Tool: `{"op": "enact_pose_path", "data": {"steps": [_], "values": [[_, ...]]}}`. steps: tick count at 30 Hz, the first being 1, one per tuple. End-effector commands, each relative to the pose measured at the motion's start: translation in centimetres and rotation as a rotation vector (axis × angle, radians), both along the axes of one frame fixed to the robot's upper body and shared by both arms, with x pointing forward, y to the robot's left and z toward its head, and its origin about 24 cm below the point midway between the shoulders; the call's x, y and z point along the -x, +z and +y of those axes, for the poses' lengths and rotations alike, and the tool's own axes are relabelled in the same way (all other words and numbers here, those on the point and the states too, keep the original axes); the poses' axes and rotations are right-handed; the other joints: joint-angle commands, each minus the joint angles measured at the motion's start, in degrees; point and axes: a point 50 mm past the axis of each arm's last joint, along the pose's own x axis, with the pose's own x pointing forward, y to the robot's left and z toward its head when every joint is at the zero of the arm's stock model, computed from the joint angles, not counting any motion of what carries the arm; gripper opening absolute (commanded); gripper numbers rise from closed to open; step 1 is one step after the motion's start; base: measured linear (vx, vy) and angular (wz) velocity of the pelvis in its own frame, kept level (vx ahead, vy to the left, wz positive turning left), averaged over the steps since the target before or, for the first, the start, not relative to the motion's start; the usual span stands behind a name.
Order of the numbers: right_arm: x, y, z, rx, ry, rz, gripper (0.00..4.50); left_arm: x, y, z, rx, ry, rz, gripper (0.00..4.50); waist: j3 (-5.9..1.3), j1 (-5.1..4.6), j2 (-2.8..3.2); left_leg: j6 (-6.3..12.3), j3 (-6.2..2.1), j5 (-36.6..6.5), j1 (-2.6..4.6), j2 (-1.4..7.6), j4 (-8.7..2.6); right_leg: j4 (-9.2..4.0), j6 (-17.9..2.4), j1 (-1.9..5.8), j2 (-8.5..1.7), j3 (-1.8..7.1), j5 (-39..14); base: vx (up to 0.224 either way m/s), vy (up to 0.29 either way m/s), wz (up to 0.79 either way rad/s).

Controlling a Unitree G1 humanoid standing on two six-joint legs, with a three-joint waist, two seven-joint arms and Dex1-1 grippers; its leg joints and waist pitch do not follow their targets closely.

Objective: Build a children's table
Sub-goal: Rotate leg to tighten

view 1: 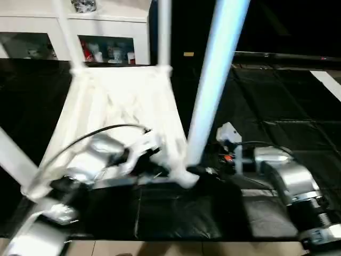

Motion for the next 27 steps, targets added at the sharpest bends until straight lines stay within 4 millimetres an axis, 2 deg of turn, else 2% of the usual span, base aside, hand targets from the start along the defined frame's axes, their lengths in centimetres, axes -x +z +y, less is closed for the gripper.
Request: {"op": "enact_pose_path", "data": {"steps": [1, 5, 7, 11, 12, 13, 16, 18, 19, 27], "values": [[-0.3, 1.0, -0.3, -0.004, 0.051, -0.034, 4.12, 0.7, 0.6, -1.3, 0.023, -0.158, 0.002, 0.00, -3.62, -0.22, 0.09, 2.39, 1.64, -11.2, -0.07, -0.51, -3.55, -3.49, -13.5, 3.70, -1.87, 1.46, -9.8, 0.000, 0.000, 0.00], [-0.2, 0.9, -0.3, -0.008, 0.087, -0.024, 4.12, 0.8, 0.7, -1.2, 0.020, -0.168, 0.005, 0.00, -3.55, -0.07, 0.06, 2.12, 1.66, -11.7, -0.05, -0.53, -3.54, -3.63, -13.0, 3.64, -1.92, 1.51, -11.5, 0.000, 0.000, 0.00], [0.0, 0.7, -0.1, -0.022, 0.126, 0.005, 3.86, 0.9, 0.8, -1.2, 0.023, -0.183, 0.012, 0.00, -3.49, -0.05, 0.02, 1.91, 1.65, -12.4, -0.08, -0.56, -3.60, -3.81, -12.5, 3.62, -1.94, 1.47, -13.6, 0.000, 0.000, 0.00], [0.2, 0.7, 0.3, -0.036, 0.151, 0.019, 3.60, 1.0, 0.8, -1.2, 0.022, -0.191, 0.011, 0.00, -3.55, 0.01, 0.00, 1.71, 1.59, -11.9, -0.12, -0.48, -3.58, -3.80, -12.1, 3.58, -1.98, 1.53, -14.0, 0.000, 0.000, 0.00], [0.2, 0.6, 0.3, -0.038, 0.156, 0.021, 3.60, 1.0, 0.8, -1.2, 0.022, -0.192, 0.011, 0.00, -3.51, -0.05, -0.57, 1.83, 1.63, -11.6, -0.26, -0.51, -3.61, -3.82, -12.0, 3.65, -1.93, 1.49, -13.9, 0.000, 0.000, 0.00], [0.3, 0.6, 0.4, -0.040, 0.162, 0.023, 3.51, 1.0, 0.8, -1.2, 0.022, -0.194, 0.009, 0.00, -3.55, 0.08, -0.27, 1.77, 1.54, -11.3, -0.29, -0.50, -3.63, -3.71, -11.8, 3.69, -2.03, 1.47, -14.2, 0.000, 0.000, 0.00], [0.4, 0.4, 0.7, -0.047, 0.178, 0.034, 3.19, 1.0, 0.8, -1.2, 0.021, -0.194, 0.003, 0.00, -3.62, 0.03, -0.31, 1.81, 1.59, -10.7, -0.24, -0.51, -3.55, -3.64, -12.0, 3.61, -1.95, 1.46, -13.1, 0.000, 0.000, 0.00], [0.4, 0.3, 0.8, -0.050, 0.184, 0.041, 3.13, 1.0, 0.8, -1.2, 0.021, -0.192, 0.003, 0.00, -3.61, 0.01, -0.29, 1.82, 1.58, -10.6, -0.27, -0.53, -3.57, -3.59, -12.2, 3.66, -1.92, 1.43, -12.6, 0.000, 0.000, 0.00], [0.5, 0.2, 0.8, -0.050, 0.189, 0.048, 2.86, 0.9, 0.8, -1.2, 0.020, -0.191, 0.002, 0.00, -3.62, 0.02, -0.34, 1.86, 1.59, -10.5, -0.27, -0.54, -3.55, -3.56, -12.3, 3.66, -1.92, 1.43, -12.3, 0.000, 0.000, 0.00], [0.7, 0.1, 0.9, -0.071, 0.198, 0.071, 2.31, 0.7, 0.8, -1.1, 0.022, -0.155, -0.004, 0.00, -3.61, 0.09, -0.18, 1.70, 1.55, -10.7, -0.30, -0.54, -3.55, -3.57, -12.2, 3.73, -1.95, 1.43, -12.6, 0.000, 0.000, 0.00]]}}
